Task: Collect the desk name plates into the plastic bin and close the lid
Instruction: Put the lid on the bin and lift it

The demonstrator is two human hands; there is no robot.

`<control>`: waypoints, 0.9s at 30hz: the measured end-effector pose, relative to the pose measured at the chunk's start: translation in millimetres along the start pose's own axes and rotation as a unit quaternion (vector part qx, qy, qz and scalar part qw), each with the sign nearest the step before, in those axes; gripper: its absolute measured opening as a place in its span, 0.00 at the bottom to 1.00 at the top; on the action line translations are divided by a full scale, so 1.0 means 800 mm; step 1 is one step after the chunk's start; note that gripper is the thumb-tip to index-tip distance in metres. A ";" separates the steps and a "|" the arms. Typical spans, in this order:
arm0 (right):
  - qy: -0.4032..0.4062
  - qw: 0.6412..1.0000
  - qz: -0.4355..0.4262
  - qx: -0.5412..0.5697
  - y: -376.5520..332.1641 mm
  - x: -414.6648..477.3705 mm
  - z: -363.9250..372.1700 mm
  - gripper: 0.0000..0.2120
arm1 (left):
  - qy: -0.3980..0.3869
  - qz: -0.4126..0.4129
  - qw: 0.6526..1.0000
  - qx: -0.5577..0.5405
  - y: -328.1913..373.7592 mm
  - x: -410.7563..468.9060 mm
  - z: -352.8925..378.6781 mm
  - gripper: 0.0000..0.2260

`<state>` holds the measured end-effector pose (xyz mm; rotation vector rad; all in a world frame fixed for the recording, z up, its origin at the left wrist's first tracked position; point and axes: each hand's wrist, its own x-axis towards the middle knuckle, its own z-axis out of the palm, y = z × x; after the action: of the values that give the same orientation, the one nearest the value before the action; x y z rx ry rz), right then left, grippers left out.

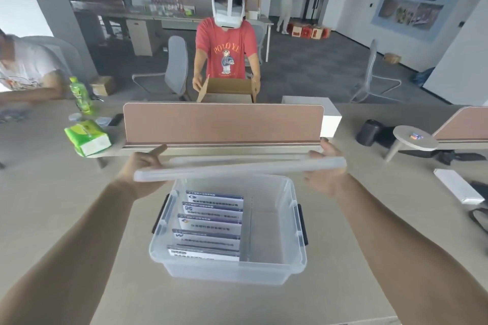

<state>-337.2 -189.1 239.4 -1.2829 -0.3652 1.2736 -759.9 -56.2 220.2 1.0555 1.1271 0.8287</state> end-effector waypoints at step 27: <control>0.161 0.873 0.007 -0.460 0.182 0.020 -0.028 0.23 | 0.093 -0.053 0.873 0.476 -0.143 0.028 0.012 0.24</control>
<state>-385.3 -218.4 102.1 -2.2674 -0.7720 0.8610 -743.8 -72.8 105.9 1.7102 1.8175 0.2409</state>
